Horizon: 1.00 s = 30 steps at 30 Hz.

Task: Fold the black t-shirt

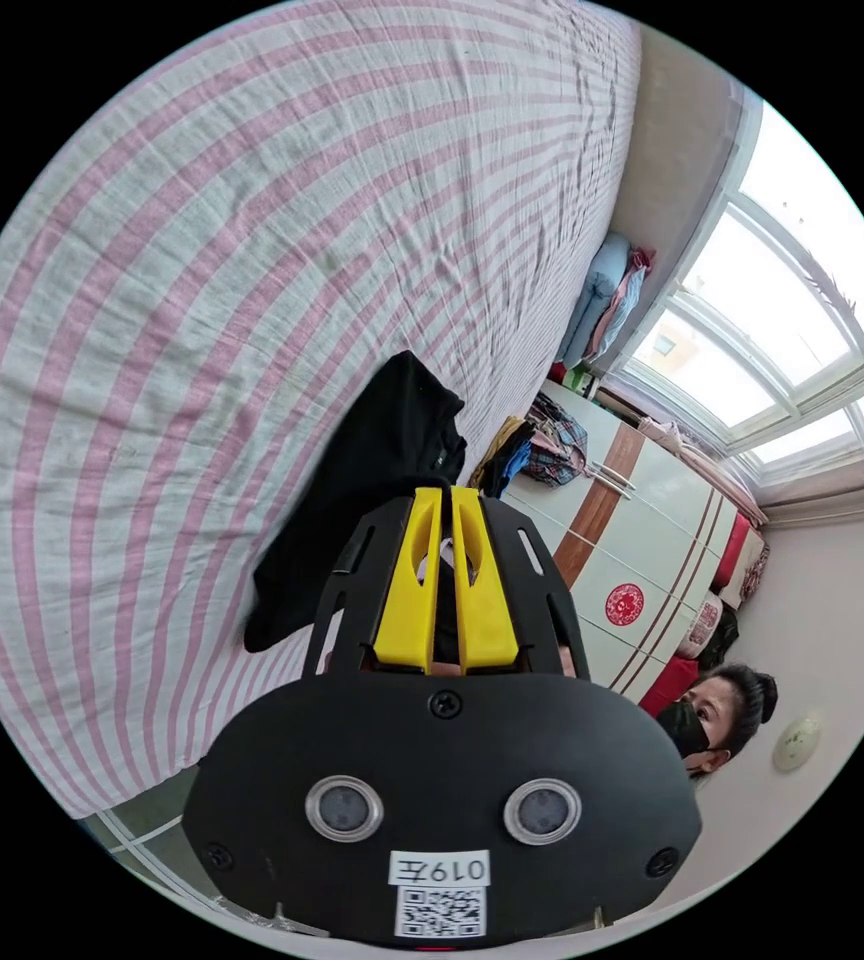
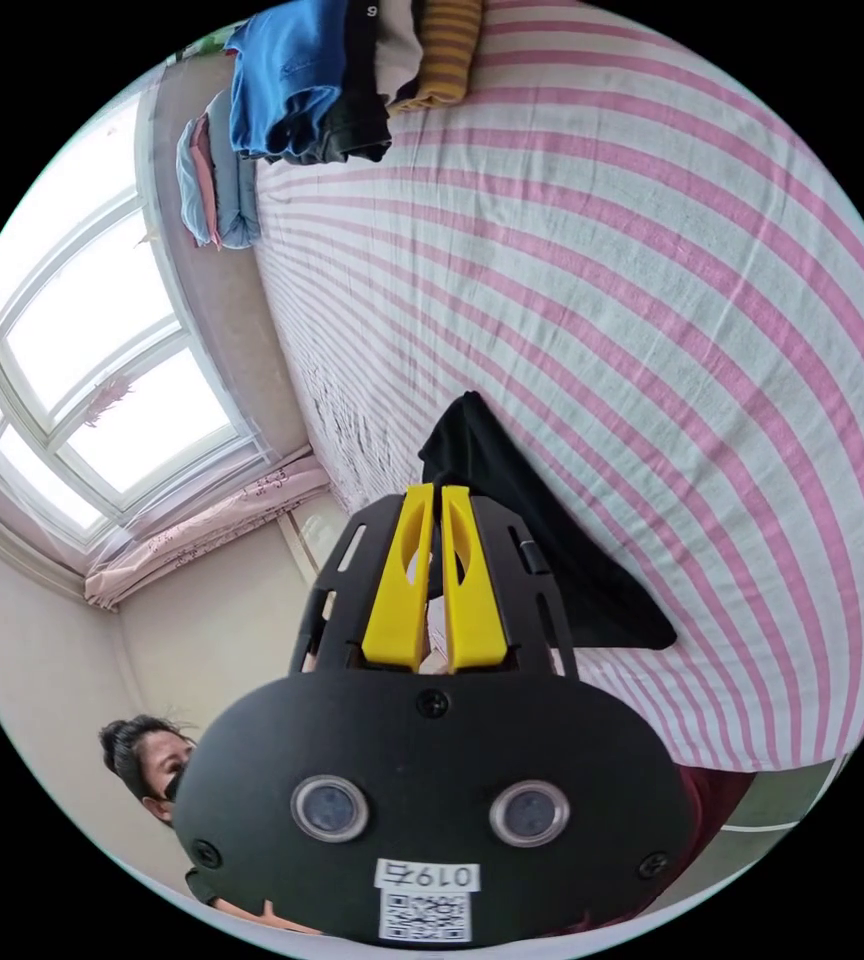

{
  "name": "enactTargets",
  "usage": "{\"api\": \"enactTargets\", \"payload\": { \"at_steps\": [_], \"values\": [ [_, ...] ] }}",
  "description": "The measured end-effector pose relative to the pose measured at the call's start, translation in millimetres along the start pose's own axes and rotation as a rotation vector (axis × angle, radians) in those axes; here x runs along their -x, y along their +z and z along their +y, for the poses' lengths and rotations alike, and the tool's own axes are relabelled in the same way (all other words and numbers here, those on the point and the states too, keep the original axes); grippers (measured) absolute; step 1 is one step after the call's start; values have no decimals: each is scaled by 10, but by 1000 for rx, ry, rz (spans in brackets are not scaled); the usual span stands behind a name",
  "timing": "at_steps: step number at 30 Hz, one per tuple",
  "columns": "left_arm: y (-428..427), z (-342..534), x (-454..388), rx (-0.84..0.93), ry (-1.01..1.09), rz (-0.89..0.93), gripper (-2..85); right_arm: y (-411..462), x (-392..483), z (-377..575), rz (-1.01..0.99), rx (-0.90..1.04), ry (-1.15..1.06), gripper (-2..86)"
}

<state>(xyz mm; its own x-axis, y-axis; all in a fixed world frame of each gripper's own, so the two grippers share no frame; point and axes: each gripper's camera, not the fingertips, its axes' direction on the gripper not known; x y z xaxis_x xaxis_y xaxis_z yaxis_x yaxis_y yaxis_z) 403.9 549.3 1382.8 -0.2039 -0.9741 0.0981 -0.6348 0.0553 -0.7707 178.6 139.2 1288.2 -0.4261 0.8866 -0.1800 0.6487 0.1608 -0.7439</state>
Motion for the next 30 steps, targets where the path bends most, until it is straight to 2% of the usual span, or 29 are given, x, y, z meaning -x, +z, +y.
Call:
{"api": "enactTargets", "payload": {
  "at_steps": [5, 10, 14, 17, 21, 24, 30],
  "values": [
    [93, -259, -102, -34, -10, 47, 19, 96, 151, -79, -35, -26, 17, -4],
    [280, -483, -198, -25, -38, -38, 24, 384, 276, -211, 25, -20, 36, -4],
    [438, -587, -295, -41, -43, -39, 34, 552, 328, -232, 44, -33, 56, 1],
    [534, -627, -346, -46, -62, -51, 51, 638, 359, -229, 33, -55, 69, 35],
    [637, -630, -422, -48, -66, -53, 94, 754, 382, -192, 3, -60, 81, 125],
    [673, -592, -455, -82, -99, -47, 107, 816, 411, -119, -12, -82, 111, 131],
    [828, -414, -672, -145, -23, 51, 79, 1035, 577, 58, -60, -50, 94, 141]
  ]
}}
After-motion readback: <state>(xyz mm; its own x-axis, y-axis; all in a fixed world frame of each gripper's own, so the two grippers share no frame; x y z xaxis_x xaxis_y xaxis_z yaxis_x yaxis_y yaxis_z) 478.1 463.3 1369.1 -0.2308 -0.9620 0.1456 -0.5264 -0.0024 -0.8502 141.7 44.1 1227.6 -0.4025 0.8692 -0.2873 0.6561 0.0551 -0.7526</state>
